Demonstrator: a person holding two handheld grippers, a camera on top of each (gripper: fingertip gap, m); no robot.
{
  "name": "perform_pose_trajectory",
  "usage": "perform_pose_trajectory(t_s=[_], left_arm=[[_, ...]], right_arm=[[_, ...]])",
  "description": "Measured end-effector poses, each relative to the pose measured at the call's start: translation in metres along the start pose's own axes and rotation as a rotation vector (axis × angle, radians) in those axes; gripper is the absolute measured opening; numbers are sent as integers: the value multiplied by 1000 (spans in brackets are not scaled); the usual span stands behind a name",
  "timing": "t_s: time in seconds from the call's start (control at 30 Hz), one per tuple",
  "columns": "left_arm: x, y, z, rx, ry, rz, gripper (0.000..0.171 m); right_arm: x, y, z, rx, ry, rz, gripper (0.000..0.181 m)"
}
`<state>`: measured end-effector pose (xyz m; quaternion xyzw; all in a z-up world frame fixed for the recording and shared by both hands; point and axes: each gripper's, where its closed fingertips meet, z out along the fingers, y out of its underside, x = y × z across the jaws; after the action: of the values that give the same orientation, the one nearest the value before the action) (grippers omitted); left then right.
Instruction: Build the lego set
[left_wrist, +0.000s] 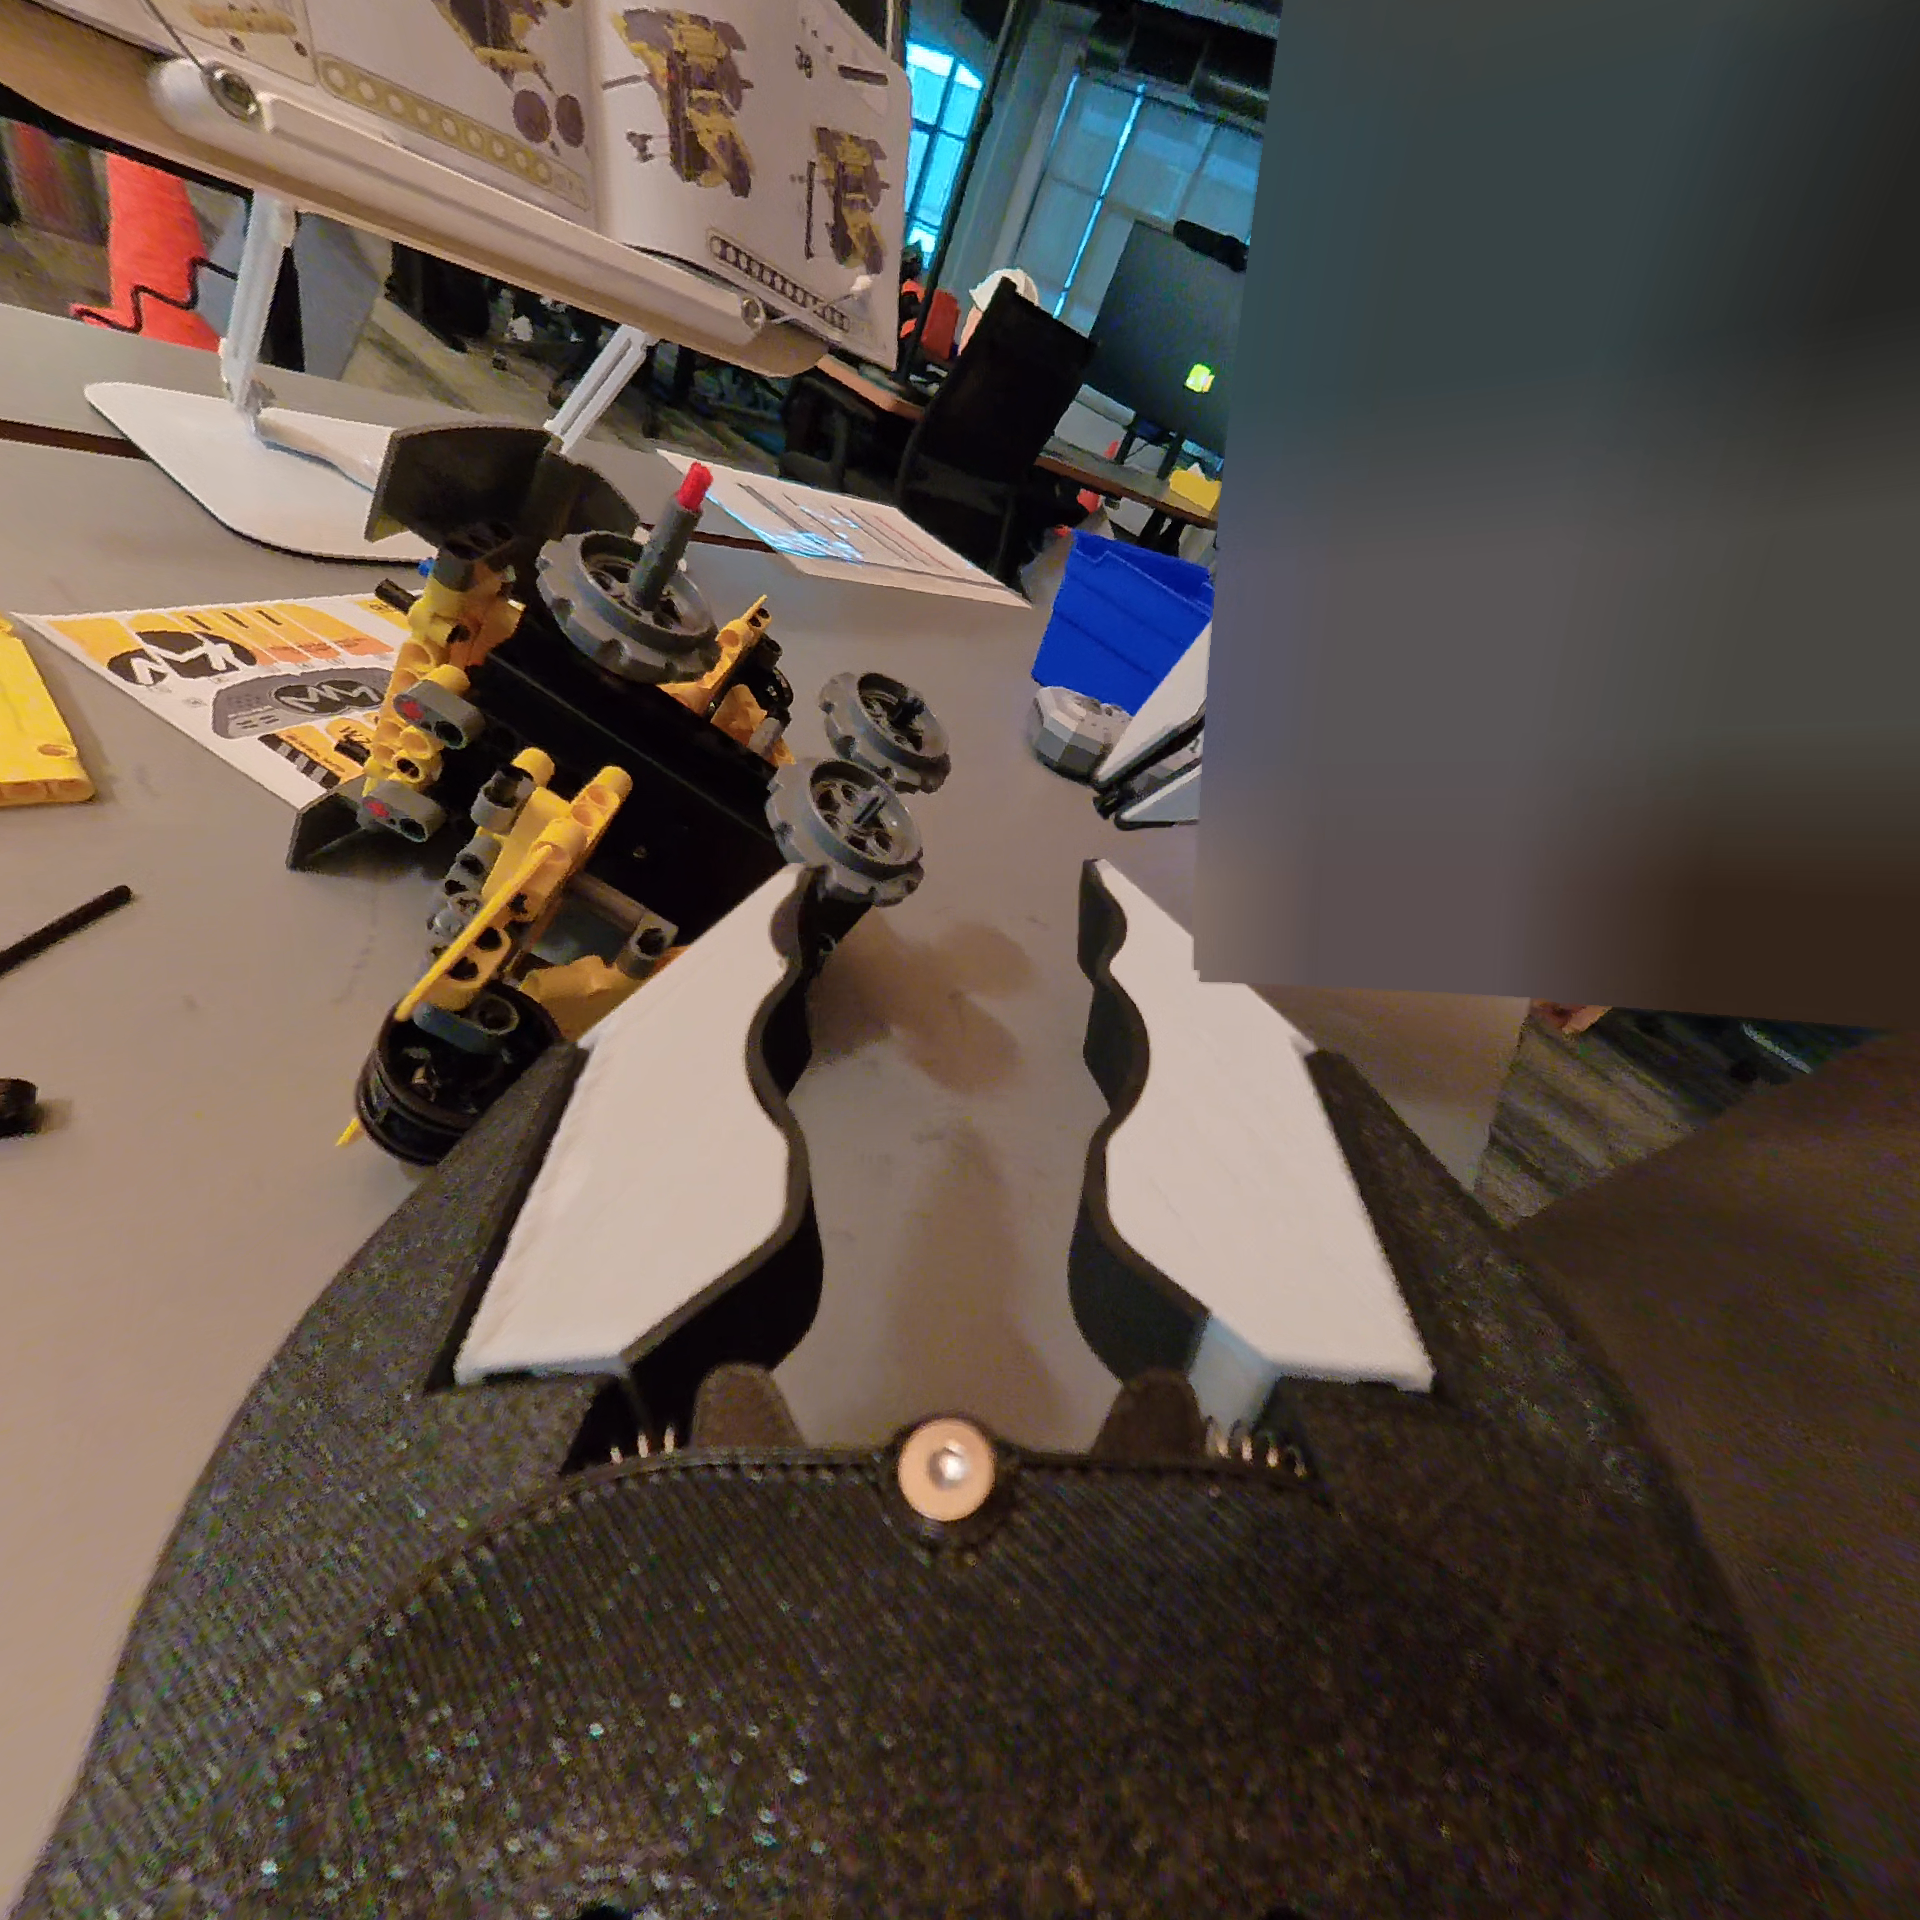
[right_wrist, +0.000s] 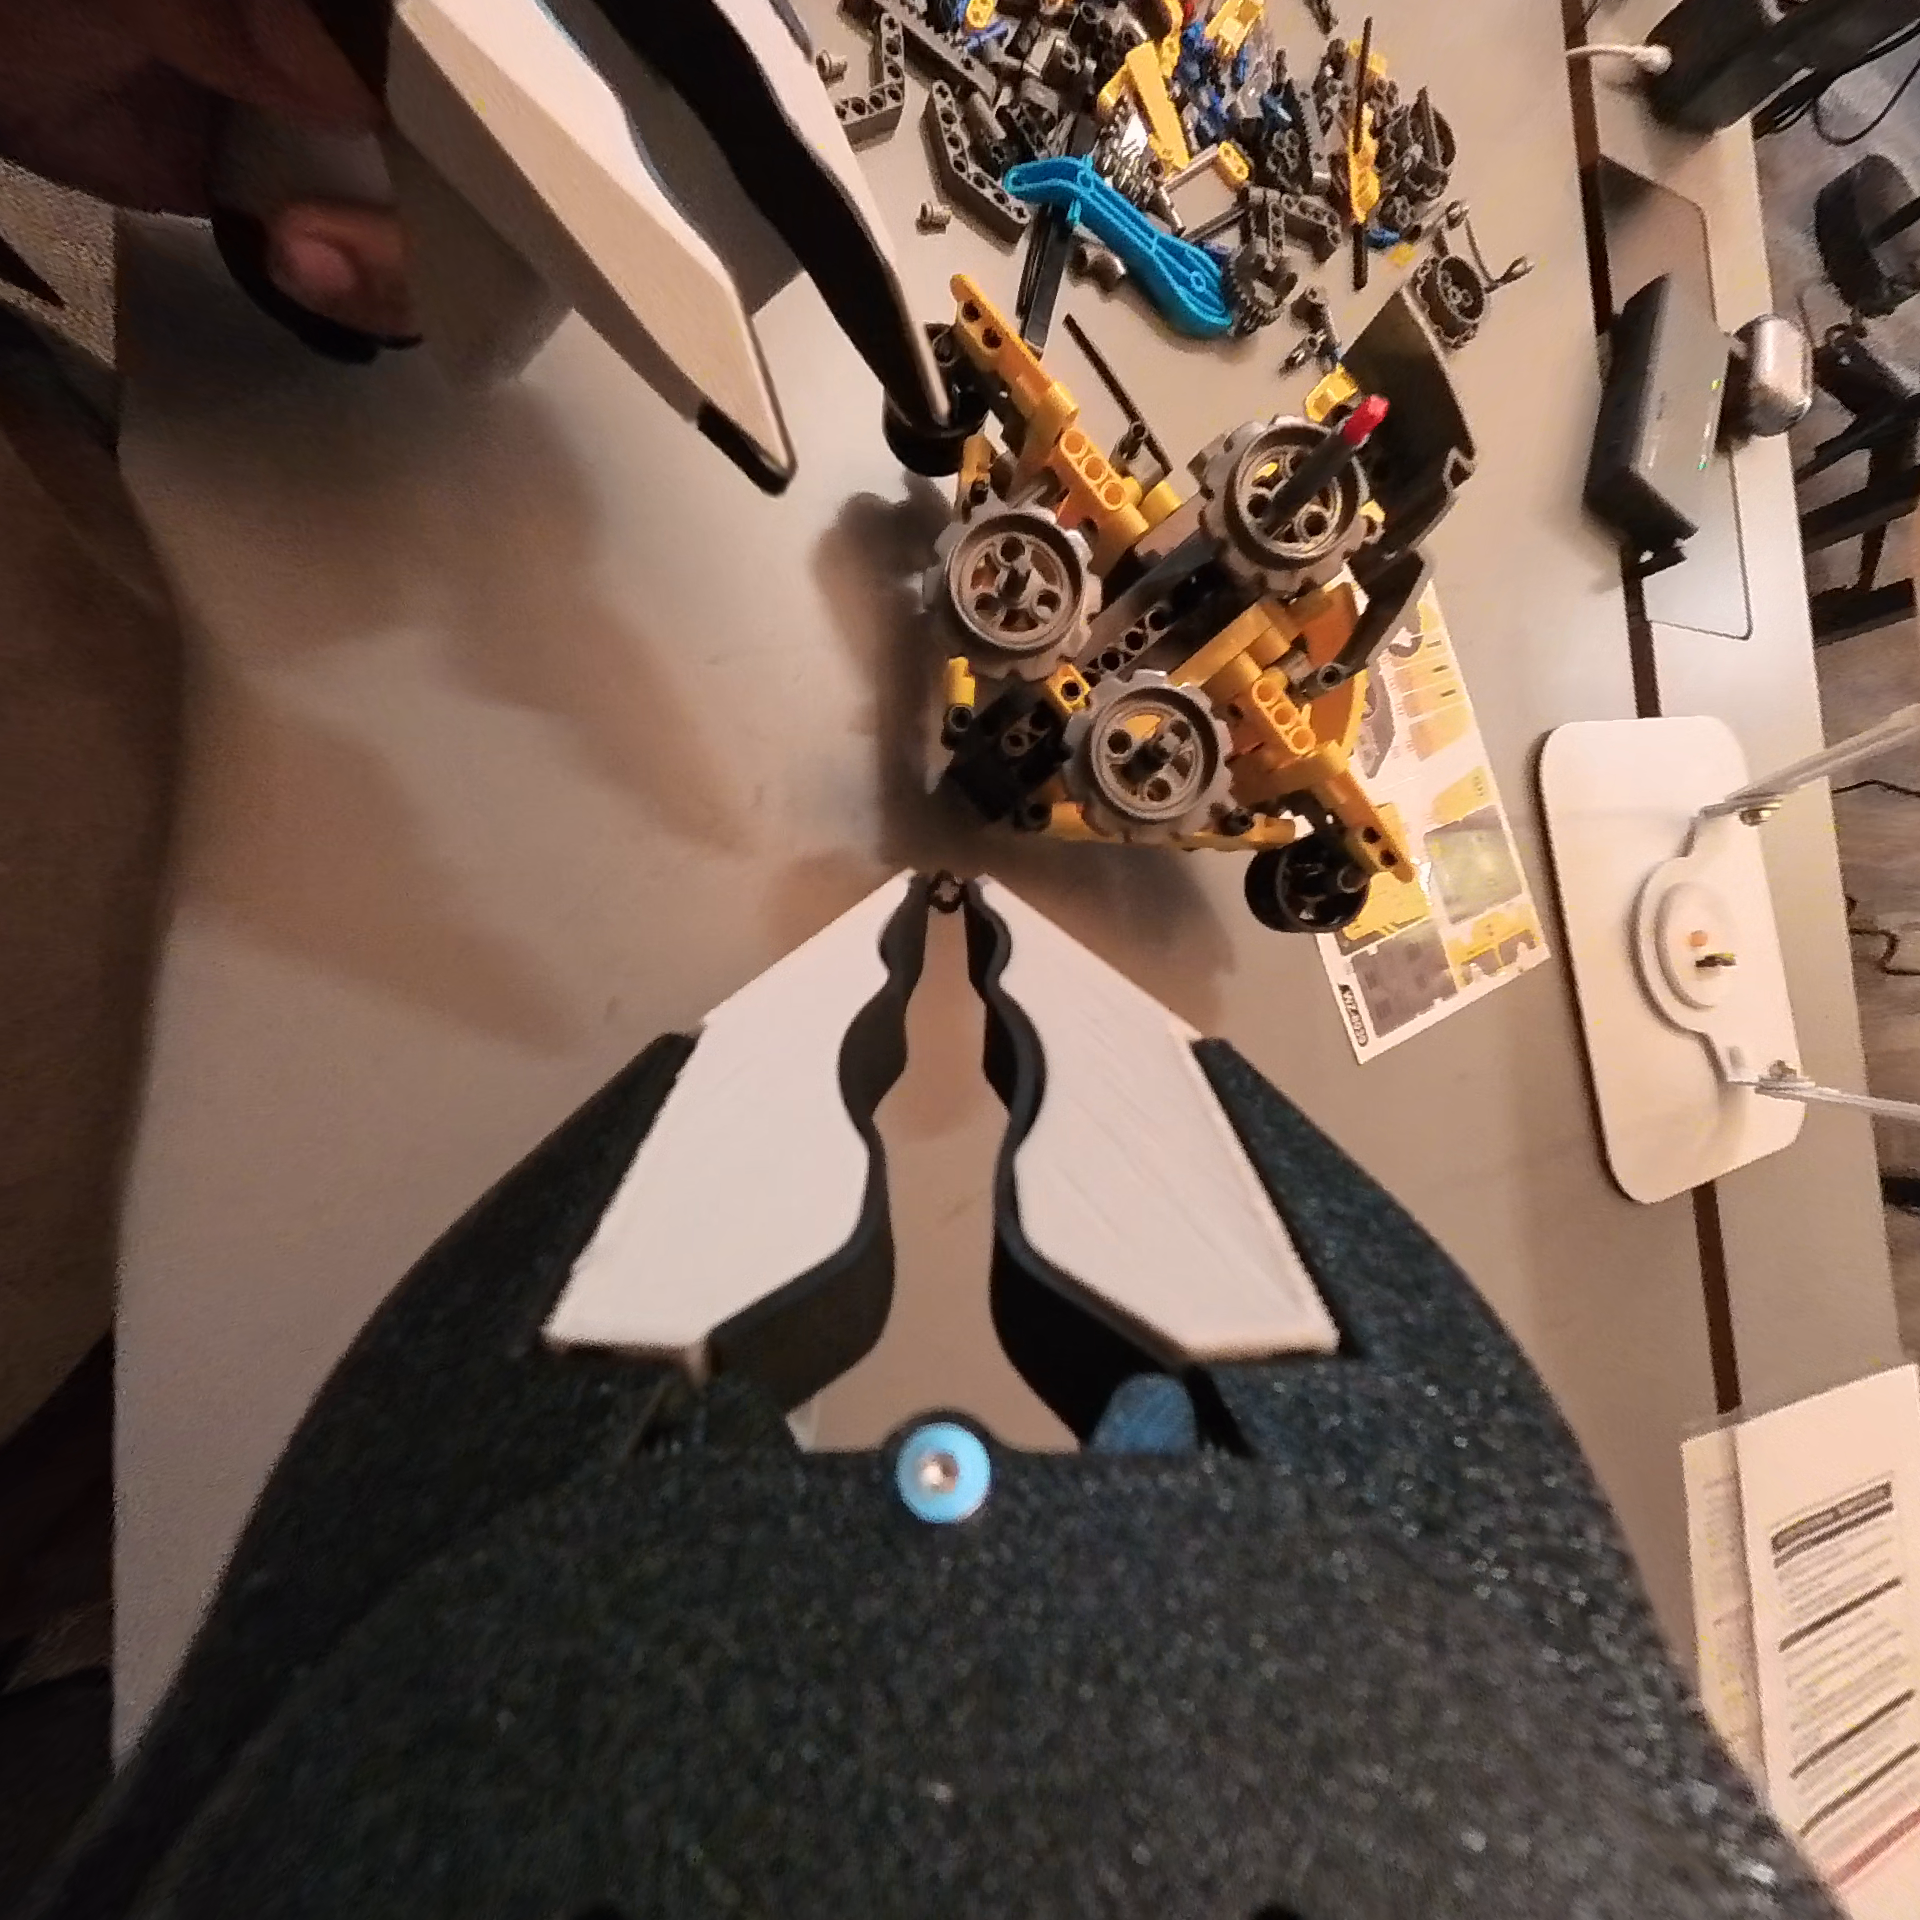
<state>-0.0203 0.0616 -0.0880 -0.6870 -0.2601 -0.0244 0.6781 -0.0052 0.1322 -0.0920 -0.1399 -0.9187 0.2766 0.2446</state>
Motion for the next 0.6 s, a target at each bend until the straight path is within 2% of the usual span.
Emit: perform_pose_trajectory(t_s=[0.2, 0.37, 0.6], left_arm=[[-9, 6, 11, -35, -28, -43, 48], [-16, 6, 21, -51, -60, -37, 36], [-20, 6, 28, -59, -45, -82, 32]], right_arm=[[4, -19, 7, 45, -11, -24, 6], [10, -44, 21, 86, -21, -65, 6], [14, -46, 42, 25, -52, -73, 6]])
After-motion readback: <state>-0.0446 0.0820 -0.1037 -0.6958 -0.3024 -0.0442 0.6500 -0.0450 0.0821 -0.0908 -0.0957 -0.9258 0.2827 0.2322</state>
